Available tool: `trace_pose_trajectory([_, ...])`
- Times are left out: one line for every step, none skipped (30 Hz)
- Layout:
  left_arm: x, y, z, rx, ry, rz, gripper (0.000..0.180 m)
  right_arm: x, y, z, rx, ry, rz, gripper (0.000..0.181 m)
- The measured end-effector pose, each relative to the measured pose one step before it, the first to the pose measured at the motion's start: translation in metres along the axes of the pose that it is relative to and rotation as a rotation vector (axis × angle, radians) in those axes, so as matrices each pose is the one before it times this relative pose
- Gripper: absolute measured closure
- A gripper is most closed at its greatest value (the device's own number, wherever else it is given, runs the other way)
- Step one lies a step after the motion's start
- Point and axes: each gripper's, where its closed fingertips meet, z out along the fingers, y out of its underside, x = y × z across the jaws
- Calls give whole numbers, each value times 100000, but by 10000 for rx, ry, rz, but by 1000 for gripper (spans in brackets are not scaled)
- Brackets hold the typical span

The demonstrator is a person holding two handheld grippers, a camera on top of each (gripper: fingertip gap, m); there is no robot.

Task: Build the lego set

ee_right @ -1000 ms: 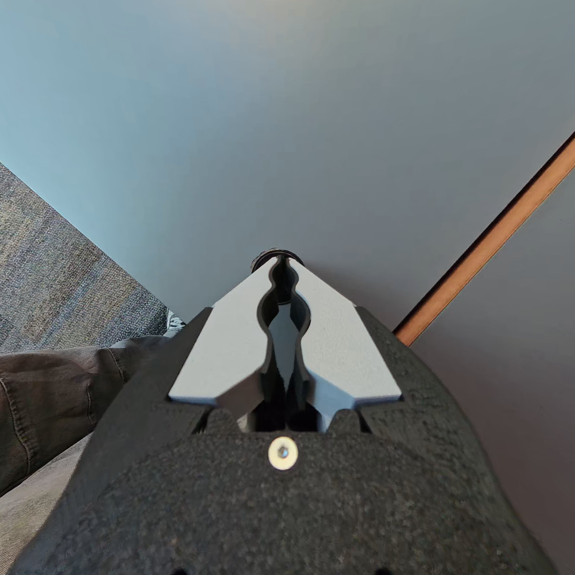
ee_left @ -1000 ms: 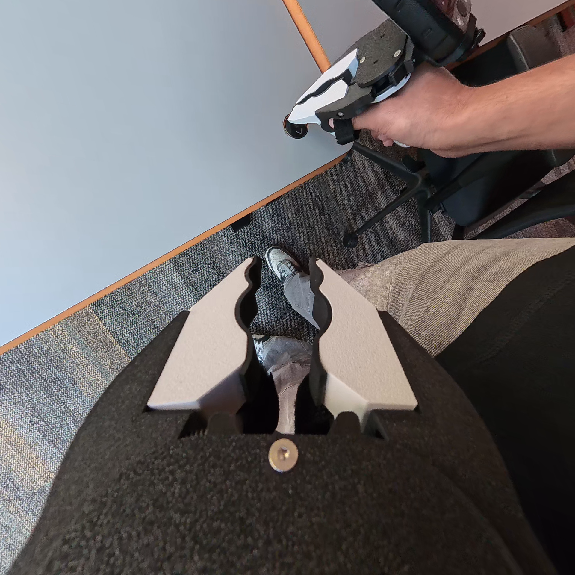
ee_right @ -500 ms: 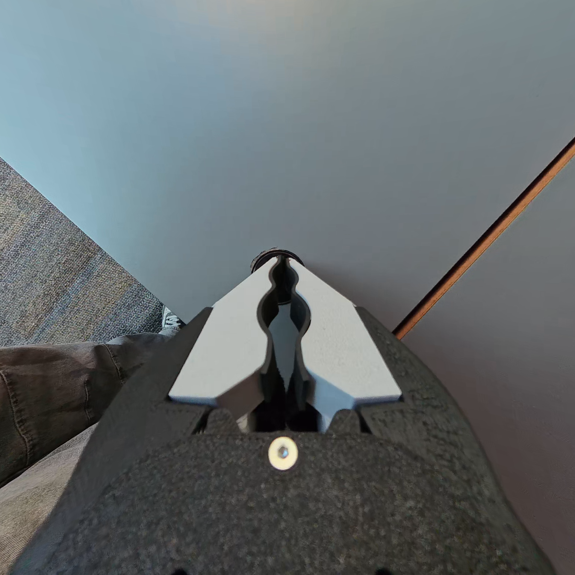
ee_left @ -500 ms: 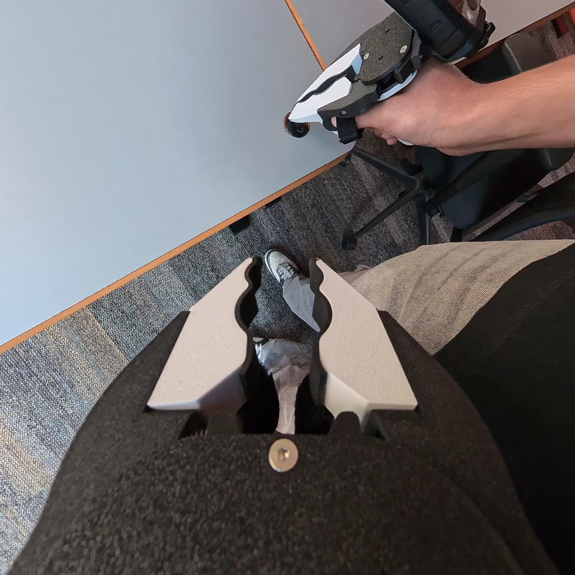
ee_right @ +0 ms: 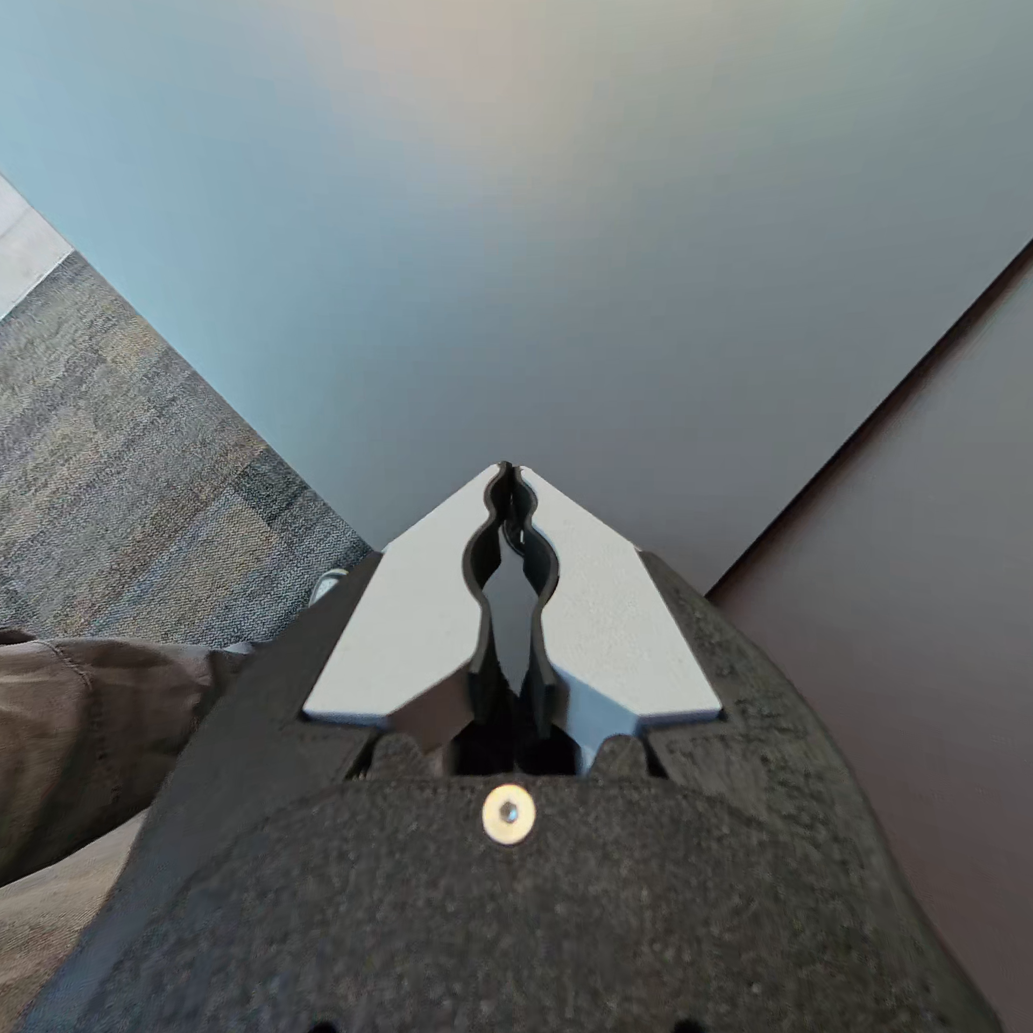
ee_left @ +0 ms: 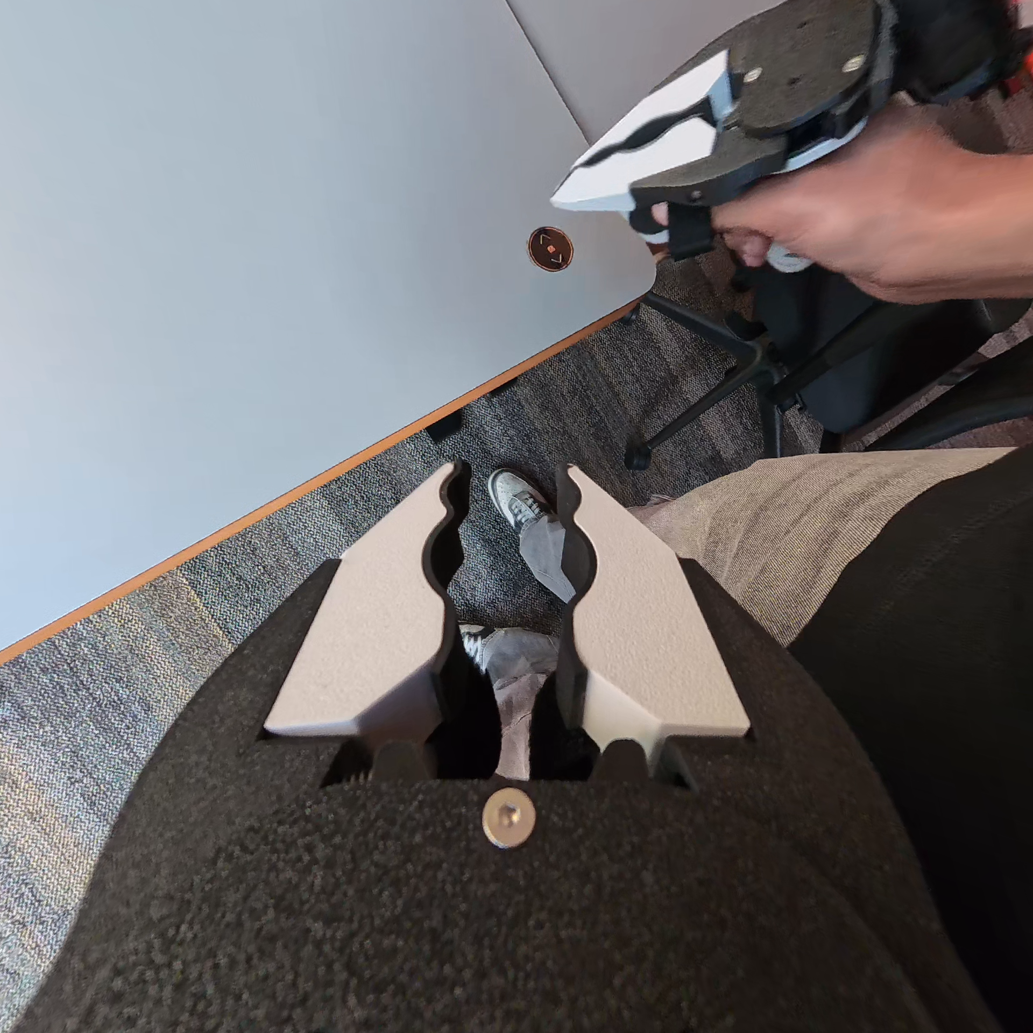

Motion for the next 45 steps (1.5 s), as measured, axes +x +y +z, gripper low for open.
trace_pose_trajectory([-169,-122,-3,30,-23,-38,151,-488,-542,-808,191,-71,-7,181])
trace_pose_trajectory([-142,-74,-56,27,-28,-42,151,-506,-474,-620,195,-52,-6,181])
trace_pose_trajectory([-158,-103,-62,32,-39,-46,151,-351,-434,-732,107,-30,31,181])
trace_pose_trajectory([-203,-152,-81,48,-51,-67,151,-374,-416,-669,129,-33,46,181])
trace_pose_trajectory([-248,-152,-72,64,-48,-114,151,-382,-13,-785,163,-71,14,181])
trace_pose_trajectory([-346,-65,-286,80,-31,-179,151,-375,-156,-665,114,-88,-13,181])
trace_pose_trajectory([-415,-100,-235,106,-22,-239,151,-319,-16,-569,28,-74,-14,177])
trace_pose_trajectory([-410,-175,-278,118,-28,-285,151,-351,8,-501,1,-93,-21,174])
trace_pose_trajectory([-491,-277,-328,137,-38,-312,151,-415,-145,-404,25,-139,-14,173])
trace_pose_trajectory([-602,-395,-223,168,-47,-327,151,-464,-178,-353,17,-200,-26,170])
trace_pose_trajectory([-649,-467,-296,196,-72,-324,151,-551,-180,-261,-38,-200,-38,164])
trace_pose_trajectory([-724,-353,-370,217,-107,-295,151,-539,-170,-179,-62,-244,-18,156])
trace_pose_trajectory([-892,-435,-779,217,-141,-265,151,-602,-201,-59,-104,-288,10,148])
trace_pose_trajectory([-939,-317,-760,210,-162,-251,151,-488,-298,-35,-89,-255,55,143])
trace_pose_trajectory([-950,-179,-693,201,-169,-241,151,-500,-432,125,-7,-211,100,140])
trace_pose_trajectory([-954,-155,-823,201,-173,-221,151,-508,-537,216,18,-210,116,138])
trace_pose_trajectory([-1003,-128,-846,202,-176,-190,151,-567,-609,288,43,-231,-6,139])
trace_pose_trajectory([-1022,-21,-935,183,-176,-167,151,-713,-699,683,68,-100,-112,139])
trace_pose_trajectory([-1089,171,-981,154,-185,-174,151,-574,-727,471,48,-72,-255,140])
trace_pose_trajectory([-1211,263,-990,142,-214,-207,151,-685,-798,586,18,-90,-320,141])
trace_pose_trajectory([-1373,325,-1069,127,-235,-260,151,-888,-889,679,12,-166,-369,144])
trace_pose_trajectory([-1392,433,-1053,62,-160,-319,151,-1024,-1059,734,41,-208,-423,147])
trace_pose_trajectory([-1218,581,-960,-15,4,-335,151,-987,-1202,800,63,-192,-480,147])
trace_pose_trajectory([-1260,662,-1116,-40,74,-280,151,-935,-1296,934,46,-190,-450,146])
trace_pose_trajectory([-1350,582,-1097,28,-89,-165,151,-890,-1440,1053,63,-173,-370,143])
trace_pose_trajectory([-1511,458,-1097,125,-294,-30,151,-731,-1537,1033,104,-108,-301,143])
trace_pose_trajectory([-1601,394,-1141,148,-391,40,151,-709,-1545,1119,93,-76,-272,143])
trace_pose_trajectory([-1629,414,-1171,123,-406,23,151,-719,-1555,1167,65,-112,-249,142])
trace_pose_trajectory([-1715,372,-1201,121,-381,-48,151,-794,-1662,1156,67,-111,-248,139])
trace_pose_trajectory([-1650,274,-1091,137,-345,-138,151,-856,-1606,1264,92,-130,-251,135])
trace_pose_trajectory([-1604,215,-984,138,-315,-215,151,-951,-1740,1387,99,-189,-250,132])
trace_pose_trajectory([-1581,157,-903,129,-280,-259,151,-847,-1543,1428,79,-221,-234,129])
trace_pose_trajectory([-1612,119,-856,119,-256,-271,151,-876,-1443,1572,47,-280,-183,125])
trace_pose_trajectory([-1635,15,-721,119,-280,-262,151,-952,-1229,1674,-13,-378,-169,122])
trace_pose_trajectory([-1858,-91,-728,129,-321,-248,151,-785,-1019,1751,-62,-345,-169,119])
trace_pose_trajectory([-1812,-137,-582,137,-330,-258,151,-757,-1140,1955,-84,-332,-147,113])
trace_pose_trajectory([-1697,-178,-417,137,-311,-285,151,-620,-922,1905,-86,-398,-183,107])
trace_pose_trajectory([-1711,-205,-278,119,-288,-306,151,-418,-890,1954,-119,-369,-226,103])
trace_pose_trajectory([-1677,-258,-134,87,-256,-297,151,-257,-864,2008,-151,-354,-213,101])
trace_pose_trajectory([-1664,-375,90,52,-230,-265,151,-157,-949,2044,-144,-385,-176,101])
trace_pose_trajectory([-1634,-514,207,47,-235,-217,151,65,-1104,2046,-67,-323,-148,102])
trace_pose_trajectory([-1610,-696,325,65,-230,-153,151,278,-1244,2114,-4,-279,-116,101])
trace_pose_trajectory([-1585,-883,453,58,-209,-86,151,443,-1339,2306,-29,-269,-92,101])
trace_pose_trajectory([-1644,-1049,590,36,-221,-27,152,613,-1220,2204,-59,-240,-103,102])
trace_pose_trajectory([-1736,-1217,757,26,-259,21,151,764,-1308,2237,-37,-216,-117,102])
